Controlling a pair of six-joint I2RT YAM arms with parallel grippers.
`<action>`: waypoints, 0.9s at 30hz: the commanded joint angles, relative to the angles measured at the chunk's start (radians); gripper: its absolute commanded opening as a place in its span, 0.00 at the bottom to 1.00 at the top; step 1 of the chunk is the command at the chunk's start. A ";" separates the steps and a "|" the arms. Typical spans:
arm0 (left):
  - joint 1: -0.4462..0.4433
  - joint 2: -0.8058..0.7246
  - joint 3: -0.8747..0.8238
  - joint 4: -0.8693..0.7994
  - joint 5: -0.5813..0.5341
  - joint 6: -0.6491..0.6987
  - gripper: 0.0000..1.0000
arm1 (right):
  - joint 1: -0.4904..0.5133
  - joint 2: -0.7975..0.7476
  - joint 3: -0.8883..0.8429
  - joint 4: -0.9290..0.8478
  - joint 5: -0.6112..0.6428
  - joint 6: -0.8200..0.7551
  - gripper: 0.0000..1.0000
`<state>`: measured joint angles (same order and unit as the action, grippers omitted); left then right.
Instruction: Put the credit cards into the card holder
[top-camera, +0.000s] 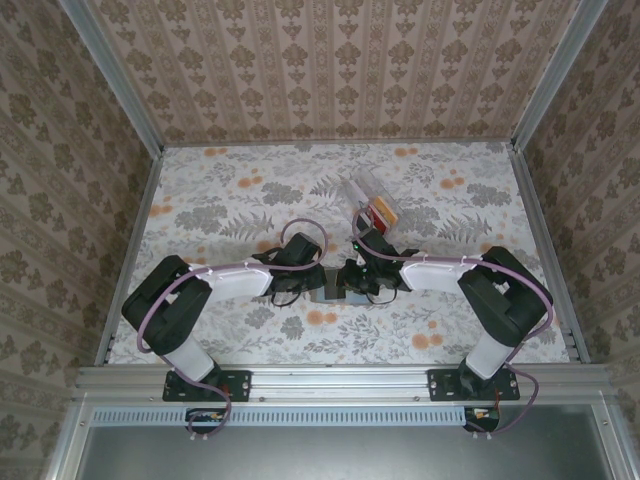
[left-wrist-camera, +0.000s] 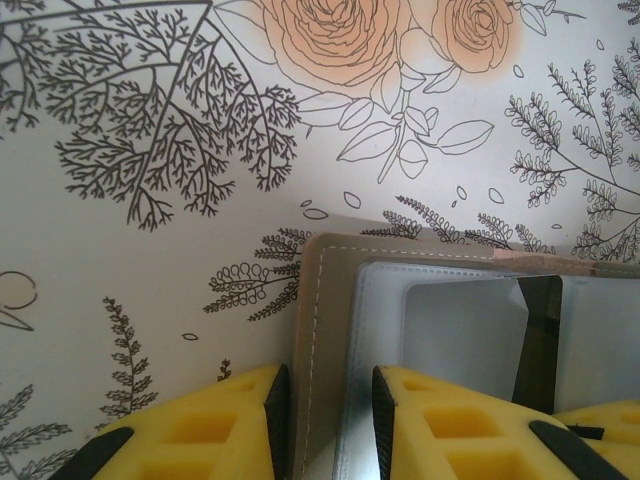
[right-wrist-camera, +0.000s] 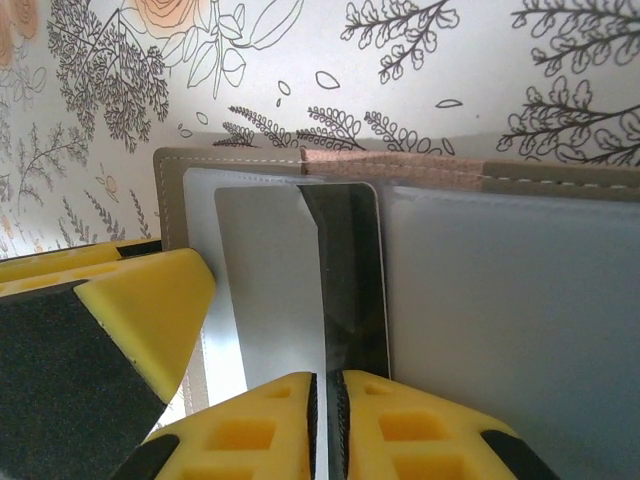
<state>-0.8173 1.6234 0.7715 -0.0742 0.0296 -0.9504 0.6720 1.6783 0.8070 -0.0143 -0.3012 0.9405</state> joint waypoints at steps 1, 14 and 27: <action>0.001 -0.016 -0.019 -0.021 0.011 -0.008 0.31 | 0.004 -0.034 0.026 -0.069 0.041 -0.026 0.19; 0.001 -0.011 -0.014 -0.022 0.013 -0.001 0.31 | 0.005 -0.010 0.040 -0.103 0.075 -0.039 0.21; 0.001 -0.013 -0.012 -0.016 0.016 -0.001 0.31 | 0.018 0.039 0.077 -0.088 0.015 -0.050 0.15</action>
<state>-0.8173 1.6234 0.7715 -0.0738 0.0299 -0.9501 0.6819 1.7069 0.8570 -0.0940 -0.2676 0.9108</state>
